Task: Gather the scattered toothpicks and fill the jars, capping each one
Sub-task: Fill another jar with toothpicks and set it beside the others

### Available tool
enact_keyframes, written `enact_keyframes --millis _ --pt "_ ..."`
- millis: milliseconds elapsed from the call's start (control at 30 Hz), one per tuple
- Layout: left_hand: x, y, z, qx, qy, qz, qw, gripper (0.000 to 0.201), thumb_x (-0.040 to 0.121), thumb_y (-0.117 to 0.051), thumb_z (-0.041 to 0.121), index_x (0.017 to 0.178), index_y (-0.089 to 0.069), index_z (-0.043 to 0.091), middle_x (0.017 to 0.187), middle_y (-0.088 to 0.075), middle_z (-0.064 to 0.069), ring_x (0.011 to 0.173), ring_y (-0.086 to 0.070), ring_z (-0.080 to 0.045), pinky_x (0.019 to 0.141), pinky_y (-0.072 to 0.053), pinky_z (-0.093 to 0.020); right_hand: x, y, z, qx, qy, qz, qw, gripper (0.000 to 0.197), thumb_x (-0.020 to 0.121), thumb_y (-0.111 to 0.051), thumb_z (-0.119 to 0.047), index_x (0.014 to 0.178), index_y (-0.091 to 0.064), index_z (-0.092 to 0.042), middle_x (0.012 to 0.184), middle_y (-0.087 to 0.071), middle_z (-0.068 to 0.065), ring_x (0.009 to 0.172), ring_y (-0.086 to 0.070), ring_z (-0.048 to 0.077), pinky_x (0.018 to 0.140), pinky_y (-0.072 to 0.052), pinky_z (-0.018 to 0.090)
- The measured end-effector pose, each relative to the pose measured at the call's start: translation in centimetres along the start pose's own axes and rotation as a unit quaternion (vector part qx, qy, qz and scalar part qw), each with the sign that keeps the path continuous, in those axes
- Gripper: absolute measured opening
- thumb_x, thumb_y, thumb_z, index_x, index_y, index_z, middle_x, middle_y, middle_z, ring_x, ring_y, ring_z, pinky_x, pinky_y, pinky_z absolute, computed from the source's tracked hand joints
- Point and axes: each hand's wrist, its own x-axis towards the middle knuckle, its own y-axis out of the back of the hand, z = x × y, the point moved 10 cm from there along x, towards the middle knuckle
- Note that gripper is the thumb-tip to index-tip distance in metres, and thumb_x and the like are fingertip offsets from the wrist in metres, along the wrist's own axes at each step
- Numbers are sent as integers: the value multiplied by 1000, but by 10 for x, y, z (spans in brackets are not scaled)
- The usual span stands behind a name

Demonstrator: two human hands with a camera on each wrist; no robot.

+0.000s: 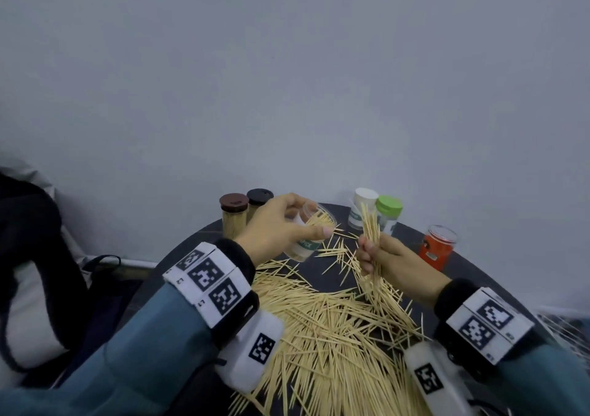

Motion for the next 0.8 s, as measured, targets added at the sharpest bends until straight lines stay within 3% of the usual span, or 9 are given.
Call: enact_keyframes --millis 133,233,367,567,600,700,800 --pt "-2 -14 -1 9 0 -31 999 46 74 -76 28 115 -58 16 106 -63 4 97 -58 -7 75 -46 -10 2 13 -20 165 46 46 984 24 101 -24 -10 84 -41 -13 65 -37 -2 51 -40 5 59 -34 20" --pt "-4 -25 -4 28 3 -62 998 47 72 -77 31 114 -58 20 107 -63 6 100 -59 -7 82 -47 -16 0 19 -43 236 89 75 965 24 101 -25 -10 85 -42 -14 64 -38 -3 50 -39 4 57 -36 19" --pt "-7 -39 -10 45 7 -103 994 59 61 -78 46 113 -59 26 111 -64 3 99 -63 -12 86 -52 -27 -5 16 -70 255 143 82 953 24 101 -25 -10 85 -41 -15 61 -40 -6 49 -39 3 52 -39 14" --pt "-12 -53 -9 41 0 -138 990 48 69 -80 35 112 -59 28 104 -64 5 86 -61 -4 75 -46 -17 -3 -2 -64 245 140 67 957 22 102 -25 -12 88 -42 -14 66 -39 -4 52 -39 4 59 -37 20" --pt "-12 -54 -9 38 0 -138 990 48 70 -80 34 113 -59 27 102 -65 4 85 -61 -5 76 -47 -18 -3 -5 -59 242 132 67 959 21 102 -25 -12 89 -42 -14 67 -40 -3 54 -41 5 59 -38 20" --pt "-14 -56 -5 21 -6 -143 989 50 70 -80 31 115 -59 27 111 -67 1 101 -64 -13 95 -49 -30 -6 -9 -51 214 131 79 965 18 101 -27 -14 95 -44 -12 71 -48 0 60 -53 8 56 -48 18" --pt "-13 -57 -4 6 -8 -141 990 48 71 -80 33 113 -58 26 110 -67 3 101 -63 -9 94 -48 -26 -10 -11 -51 185 146 85 968 17 101 -29 -16 98 -46 -13 79 -62 0 73 -65 7 62 -52 18"
